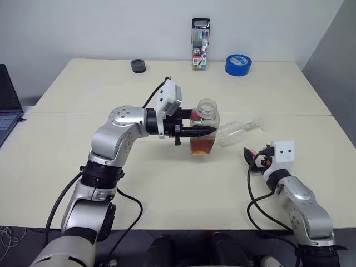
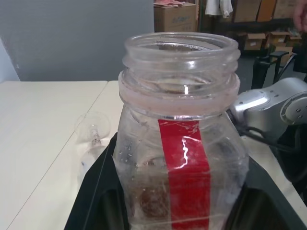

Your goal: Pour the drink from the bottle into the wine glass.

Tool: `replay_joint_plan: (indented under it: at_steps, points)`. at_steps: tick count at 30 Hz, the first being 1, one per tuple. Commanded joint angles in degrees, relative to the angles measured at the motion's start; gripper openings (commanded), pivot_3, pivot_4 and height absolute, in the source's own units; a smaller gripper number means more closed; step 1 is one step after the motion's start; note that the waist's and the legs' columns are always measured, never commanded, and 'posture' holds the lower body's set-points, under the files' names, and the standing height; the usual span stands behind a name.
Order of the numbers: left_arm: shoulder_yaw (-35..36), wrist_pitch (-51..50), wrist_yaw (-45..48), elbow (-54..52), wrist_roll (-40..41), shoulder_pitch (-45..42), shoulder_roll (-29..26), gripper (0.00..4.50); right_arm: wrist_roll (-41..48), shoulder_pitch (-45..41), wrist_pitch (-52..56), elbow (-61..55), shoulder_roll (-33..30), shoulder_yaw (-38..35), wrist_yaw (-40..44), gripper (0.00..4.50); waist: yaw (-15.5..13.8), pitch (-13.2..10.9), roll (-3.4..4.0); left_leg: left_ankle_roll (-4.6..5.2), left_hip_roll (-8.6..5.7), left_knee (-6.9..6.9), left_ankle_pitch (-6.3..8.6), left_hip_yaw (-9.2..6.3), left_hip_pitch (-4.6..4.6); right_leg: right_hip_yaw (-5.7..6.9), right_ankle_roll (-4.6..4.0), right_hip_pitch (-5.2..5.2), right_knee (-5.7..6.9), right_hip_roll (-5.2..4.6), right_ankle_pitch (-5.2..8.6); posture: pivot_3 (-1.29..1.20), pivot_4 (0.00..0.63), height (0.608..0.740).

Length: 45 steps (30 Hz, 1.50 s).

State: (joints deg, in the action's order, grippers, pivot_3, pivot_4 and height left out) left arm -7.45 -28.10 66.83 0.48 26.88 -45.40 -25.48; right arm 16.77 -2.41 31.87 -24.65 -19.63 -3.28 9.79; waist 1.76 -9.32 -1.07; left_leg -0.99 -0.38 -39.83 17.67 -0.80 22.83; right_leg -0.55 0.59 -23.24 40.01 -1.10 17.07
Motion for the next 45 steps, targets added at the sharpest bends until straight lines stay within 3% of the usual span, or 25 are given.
replay_joint_plan:
  at_steps: [1, 7, 15, 20, 24, 32, 45]
  points:
    - [0.95, 1.25, -0.35, -1.53, 0.42, -1.29, 0.16, 1.82, 3.43, -1.01, 0.31, -8.01, -3.9, 0.07, 7.13, 4.44, -0.04, 0.0, 0.0, 0.0, 0.0, 0.0, 0.0, 0.0, 0.01, 0.0, 0.0, 0.0, -0.01, 0.0, 0.0, 0.0, 0.15, 0.74]
    - [3.67, 1.14, -5.76, -1.37, -0.5, 0.3, -0.14, 1.82, 17.4, -7.95, 4.75, -16.04, -12.41, -5.15, 18.53, 4.44, 0.07, 0.0, -0.01, 0.16, 0.0, -0.02, 0.09, -0.04, 0.0, 0.03, 0.0, 0.02, -0.01, 0.0, 0.0, 0.0, 0.15, 0.74]
    - [9.28, 4.07, -27.36, 1.5, -10.95, 0.38, -0.93, 1.82, 31.9, -27.61, 15.15, -13.64, -15.21, -5.64, 18.19, 4.44, -0.05, -0.02, -0.01, 0.16, 0.0, -0.03, 0.09, -0.15, 0.05, 0.12, -0.01, 0.01, -0.04, -0.03, -0.01, 0.0, 0.15, 0.74]
    - [14.11, 3.22, -42.65, 0.19, -16.23, 3.22, 0.73, 1.82, 32.57, -32.76, 15.92, -10.87, -15.16, -3.6, 18.95, 4.44, -0.26, -0.01, -0.04, 0.16, -0.01, -0.04, 0.09, -0.13, 0.11, 0.13, 0.0, 0.0, -0.09, -0.09, -0.01, 0.0, 0.15, 0.74]
    - [19.48, 3.13, -51.3, -0.7, -15.5, 7.04, 4.4, 1.82, 31.31, -34.01, 15.41, -8.76, -15.2, -1.74, 20.15, 4.44, -0.3, 0.0, -0.05, 0.15, 0.0, -0.05, 0.09, -0.11, 0.1, 0.13, 0.0, 0.0, -0.07, -0.1, -0.02, 0.0, 0.15, 0.74]
    - [21.8, 11.51, -52.58, 2.5, -15.48, 13.14, 5.16, 1.82, 29.99, -33.53, 14.84, -7.96, -15.55, -0.49, 21.4, 4.44, -0.38, 0.0, -0.05, -0.01, 0.0, -0.05, 0.0, -0.12, 0.11, 0.15, 0.0, -0.01, -0.07, -0.11, -0.02, 0.0, 0.15, 0.74]
    - [22.19, 23.8, -52.15, 21.58, -16.11, 10.07, 5.98, 1.82, 29.12, -33.86, 14.76, -7.77, -14.77, -0.48, 20.58, 4.44, -0.44, 0.03, -0.1, 0.14, -0.01, -0.05, 0.08, -0.13, 0.11, 0.2, -0.01, -0.01, -0.05, -0.11, -0.02, 0.0, 0.15, 0.74]
